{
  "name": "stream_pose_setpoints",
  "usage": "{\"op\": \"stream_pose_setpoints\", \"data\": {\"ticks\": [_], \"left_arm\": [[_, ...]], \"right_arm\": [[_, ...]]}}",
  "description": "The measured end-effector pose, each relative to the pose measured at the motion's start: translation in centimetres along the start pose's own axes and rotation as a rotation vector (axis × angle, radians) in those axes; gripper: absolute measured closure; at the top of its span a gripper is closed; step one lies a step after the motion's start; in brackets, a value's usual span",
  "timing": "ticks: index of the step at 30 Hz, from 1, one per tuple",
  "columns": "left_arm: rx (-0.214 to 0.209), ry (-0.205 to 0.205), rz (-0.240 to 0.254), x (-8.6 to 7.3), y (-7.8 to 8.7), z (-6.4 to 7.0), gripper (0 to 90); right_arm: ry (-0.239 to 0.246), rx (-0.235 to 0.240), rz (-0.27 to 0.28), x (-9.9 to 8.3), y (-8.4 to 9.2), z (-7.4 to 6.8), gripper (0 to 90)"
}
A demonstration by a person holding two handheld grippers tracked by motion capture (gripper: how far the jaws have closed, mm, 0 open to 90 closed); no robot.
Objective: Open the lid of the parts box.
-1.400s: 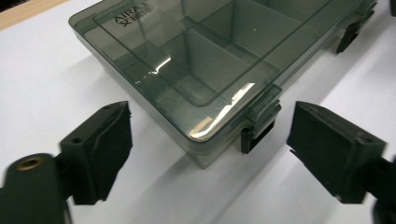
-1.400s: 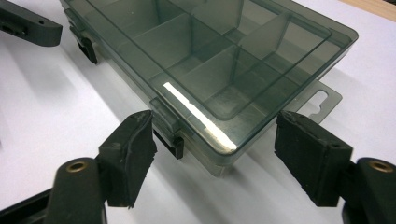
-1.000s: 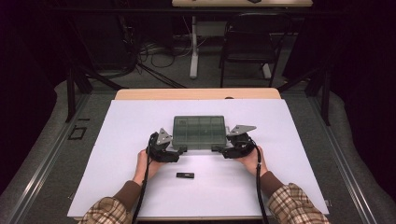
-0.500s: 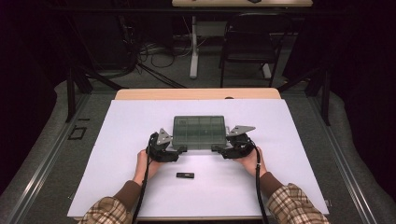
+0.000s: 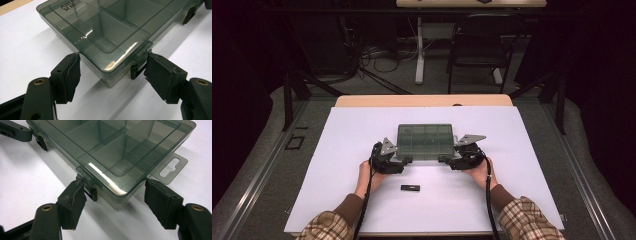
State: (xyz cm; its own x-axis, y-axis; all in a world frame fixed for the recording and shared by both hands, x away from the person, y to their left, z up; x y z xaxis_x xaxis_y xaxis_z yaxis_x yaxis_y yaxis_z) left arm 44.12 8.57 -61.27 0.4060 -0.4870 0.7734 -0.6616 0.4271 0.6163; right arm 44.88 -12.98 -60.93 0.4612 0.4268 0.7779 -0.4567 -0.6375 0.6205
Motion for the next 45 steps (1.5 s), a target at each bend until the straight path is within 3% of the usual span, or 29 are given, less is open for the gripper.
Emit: {"op": "stream_pose_setpoints", "data": {"ticks": [28, 38, 45], "left_arm": [[-0.003, 0.005, 0.003, -0.12, -0.07, 0.04, 29.4], [-0.002, 0.009, 0.004, -0.12, -0.02, 0.04, 30.1], [-0.004, 0.008, 0.001, -0.14, 0.00, 0.01, 30.2]], "right_arm": [[-0.010, 0.007, 0.017, -0.04, 0.19, -0.05, 35.4], [0.011, -0.008, 0.005, -0.13, 0.22, -0.07, 36.2], [-0.005, 0.003, 0.022, -0.05, 0.26, -0.06, 36.7]]}}
Point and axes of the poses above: each handheld gripper's, and its own axes: y roughly backward along the jaws, x roughly out of its top, z roughly to its right, the point moved 9 cm from there along -y, roughly forward along the jaws, and after that the axes turned 7 degrees about x, right-handed, at the moved point
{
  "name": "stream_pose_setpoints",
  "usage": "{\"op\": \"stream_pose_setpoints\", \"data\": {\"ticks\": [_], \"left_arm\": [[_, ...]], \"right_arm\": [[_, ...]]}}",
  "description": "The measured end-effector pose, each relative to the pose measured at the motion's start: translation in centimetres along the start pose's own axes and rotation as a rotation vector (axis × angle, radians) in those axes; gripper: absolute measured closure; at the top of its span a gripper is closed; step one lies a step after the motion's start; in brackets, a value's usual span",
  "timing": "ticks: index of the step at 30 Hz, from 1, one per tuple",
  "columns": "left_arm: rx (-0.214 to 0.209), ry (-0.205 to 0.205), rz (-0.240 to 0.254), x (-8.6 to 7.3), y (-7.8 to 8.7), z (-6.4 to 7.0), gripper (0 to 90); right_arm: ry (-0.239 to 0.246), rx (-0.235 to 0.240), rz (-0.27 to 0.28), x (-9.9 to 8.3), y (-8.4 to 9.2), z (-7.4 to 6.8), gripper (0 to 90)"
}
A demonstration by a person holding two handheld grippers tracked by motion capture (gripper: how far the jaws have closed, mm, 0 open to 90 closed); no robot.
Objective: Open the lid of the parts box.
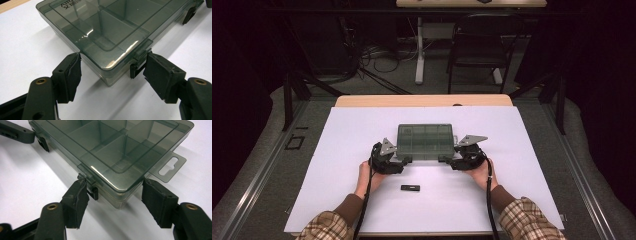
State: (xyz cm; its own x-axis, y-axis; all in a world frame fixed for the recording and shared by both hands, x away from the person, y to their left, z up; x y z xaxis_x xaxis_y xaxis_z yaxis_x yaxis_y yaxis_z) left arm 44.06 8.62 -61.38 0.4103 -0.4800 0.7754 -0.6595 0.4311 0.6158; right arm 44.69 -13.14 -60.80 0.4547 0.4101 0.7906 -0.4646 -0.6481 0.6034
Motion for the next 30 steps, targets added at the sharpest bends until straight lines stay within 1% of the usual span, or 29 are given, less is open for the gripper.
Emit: {"op": "stream_pose_setpoints", "data": {"ticks": [1, 4, 9, 13, 17, 19, 23, 30], "left_arm": [[0.000, -0.002, 0.000, 0.00, 0.00, -0.02, 30.2], [0.000, 0.000, 0.000, 0.00, 0.00, 0.00, 30.2], [-0.001, 0.000, 0.004, 0.00, 0.01, -0.05, 30.4], [-0.005, 0.012, 0.007, 0.01, 0.01, -0.05, 30.6], [-0.004, 0.010, 0.006, 0.01, 0.02, -0.06, 30.8], [-0.004, 0.010, 0.006, 0.01, 0.03, -0.06, 30.8], [-0.005, 0.008, 0.007, 0.01, 0.04, -0.09, 31.0], [-0.007, 0.013, 0.006, -0.01, 0.03, -0.08, 30.9]], "right_arm": [[-0.009, 0.005, 0.003, 0.00, 0.03, -0.02, 37.0], [-0.011, 0.008, 0.003, -0.01, 0.08, -0.04, 37.5], [-0.030, 0.021, 0.009, -0.06, 0.18, 0.00, 38.0], [0.013, -0.011, -0.009, -0.08, 0.10, -0.07, 38.8], [0.016, -0.014, -0.008, -0.08, 0.10, -0.08, 39.0], [0.008, -0.013, -0.007, -0.09, 0.13, -0.10, 39.2], [-0.015, 0.003, 0.011, -0.02, 0.15, -0.08, 39.3], [-0.030, 0.014, 0.013, -0.05, 0.22, -0.06, 39.6]]}}
Point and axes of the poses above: each handheld gripper's, and its own axes: y roughly backward along the jaws, x roughly out of its top, z roughly to its right, the point moved 9 cm from there along -y, roughly forward along the jaws, and after that the axes turned 7 degrees about x, right-handed, at the moved point
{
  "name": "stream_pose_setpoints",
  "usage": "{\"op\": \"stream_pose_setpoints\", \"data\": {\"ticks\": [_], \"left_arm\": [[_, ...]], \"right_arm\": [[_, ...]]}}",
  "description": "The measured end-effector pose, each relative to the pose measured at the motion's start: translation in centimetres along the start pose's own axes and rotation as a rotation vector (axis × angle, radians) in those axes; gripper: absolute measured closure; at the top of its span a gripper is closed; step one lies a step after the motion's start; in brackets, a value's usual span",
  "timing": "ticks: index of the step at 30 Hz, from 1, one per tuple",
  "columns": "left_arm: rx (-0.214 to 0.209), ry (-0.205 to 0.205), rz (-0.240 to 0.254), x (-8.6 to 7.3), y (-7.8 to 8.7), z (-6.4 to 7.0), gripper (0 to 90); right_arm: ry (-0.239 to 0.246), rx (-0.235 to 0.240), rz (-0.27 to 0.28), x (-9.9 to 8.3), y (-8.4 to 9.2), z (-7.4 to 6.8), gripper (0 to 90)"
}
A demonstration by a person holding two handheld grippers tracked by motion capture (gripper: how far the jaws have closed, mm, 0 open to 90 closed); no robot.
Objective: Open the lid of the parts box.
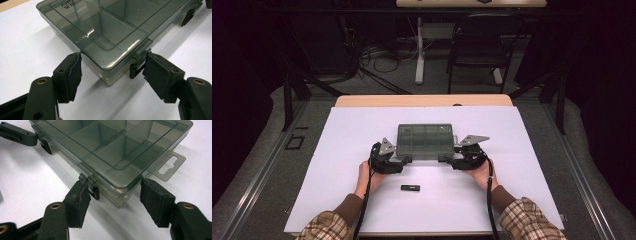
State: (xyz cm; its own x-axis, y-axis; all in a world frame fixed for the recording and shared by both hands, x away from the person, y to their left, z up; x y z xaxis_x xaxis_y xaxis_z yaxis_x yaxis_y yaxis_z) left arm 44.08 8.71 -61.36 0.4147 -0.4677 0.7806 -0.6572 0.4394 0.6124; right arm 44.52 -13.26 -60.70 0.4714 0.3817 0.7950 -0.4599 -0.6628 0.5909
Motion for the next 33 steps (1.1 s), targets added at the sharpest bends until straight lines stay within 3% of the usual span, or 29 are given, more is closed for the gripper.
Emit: {"op": "stream_pose_setpoints", "data": {"ticks": [8, 20, 33], "left_arm": [[0.001, 0.004, 0.008, 0.08, 0.09, -0.07, 32.2], [-0.001, 0.009, -0.003, -0.05, -0.07, 0.03, 30.3], [0.015, 0.015, 0.032, 0.36, 0.50, -0.24, 36.5]], "right_arm": [[0.026, -0.024, -0.005, 0.06, -0.01, -0.12, 40.6], [0.019, -0.029, -0.001, 0.04, 0.01, -0.05, 42.3], [0.006, -0.017, 0.010, 0.18, 0.22, -0.12, 44.4]]}}
Point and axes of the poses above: each handheld gripper's, and its own axes: y roughly backward along the jaws, x roughly out of its top, z roughly to its right, the point moved 9 cm from there along -y, roughly forward along the jaws, and after that the axes turned 7 degrees about x, right-handed, at the moved point
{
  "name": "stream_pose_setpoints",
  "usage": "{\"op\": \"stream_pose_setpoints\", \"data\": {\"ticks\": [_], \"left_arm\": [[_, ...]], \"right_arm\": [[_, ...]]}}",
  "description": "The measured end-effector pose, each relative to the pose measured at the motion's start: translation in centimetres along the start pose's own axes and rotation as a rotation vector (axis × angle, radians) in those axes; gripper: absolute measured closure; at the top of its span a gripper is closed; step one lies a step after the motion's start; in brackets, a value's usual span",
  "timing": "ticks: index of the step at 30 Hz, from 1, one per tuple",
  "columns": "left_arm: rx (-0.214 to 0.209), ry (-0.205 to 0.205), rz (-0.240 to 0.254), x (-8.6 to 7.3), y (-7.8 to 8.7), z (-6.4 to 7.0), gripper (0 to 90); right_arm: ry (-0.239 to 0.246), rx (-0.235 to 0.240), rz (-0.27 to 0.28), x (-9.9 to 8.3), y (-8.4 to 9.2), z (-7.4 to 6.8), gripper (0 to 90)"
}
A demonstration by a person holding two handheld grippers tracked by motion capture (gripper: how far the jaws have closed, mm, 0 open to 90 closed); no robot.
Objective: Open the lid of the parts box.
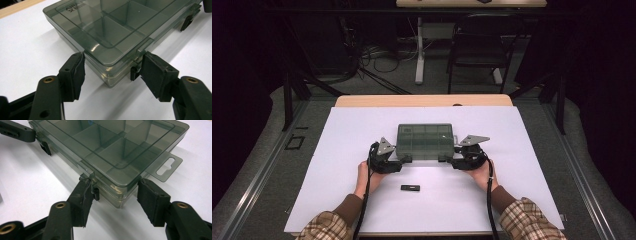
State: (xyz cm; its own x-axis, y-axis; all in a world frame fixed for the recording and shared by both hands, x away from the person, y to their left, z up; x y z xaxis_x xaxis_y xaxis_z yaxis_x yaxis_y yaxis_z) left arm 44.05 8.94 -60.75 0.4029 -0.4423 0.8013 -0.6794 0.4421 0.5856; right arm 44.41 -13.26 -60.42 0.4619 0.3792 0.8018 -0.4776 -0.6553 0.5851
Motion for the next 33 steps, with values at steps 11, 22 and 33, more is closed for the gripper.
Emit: {"op": "stream_pose_setpoints", "data": {"ticks": [11, 22, 33], "left_arm": [[-0.008, -0.010, 0.012, 0.2, 0.2, 0.2, 33.0], [0.030, -0.045, 0.032, 0.7, 0.7, 0.1, 31.4], [0.122, -0.105, 0.077, 1.3, 1.3, -0.1, 37.8]], "right_arm": [[0.003, 0.005, 0.001, 0.2, 0.4, 0.1, 48.6], [0.000, -0.001, 0.028, 0.6, 0.9, 0.1, 54.2], [-0.010, -0.006, 0.065, 1.1, 1.2, 0.2, 58.1]]}}
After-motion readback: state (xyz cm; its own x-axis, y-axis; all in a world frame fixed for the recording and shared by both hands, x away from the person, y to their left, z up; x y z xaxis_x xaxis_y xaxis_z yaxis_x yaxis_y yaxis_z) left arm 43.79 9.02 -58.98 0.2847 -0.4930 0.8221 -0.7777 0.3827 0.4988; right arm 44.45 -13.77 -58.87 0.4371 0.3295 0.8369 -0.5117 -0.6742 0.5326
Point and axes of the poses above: each handheld gripper's, and its own axes: y roughly backward along the jaws, x roughly out of its top, z roughly to its right, the point moved 9 cm from there along -y, roughly forward along the jaws, and after that the axes turned 7 degrees about x, right-handed, at the moved point
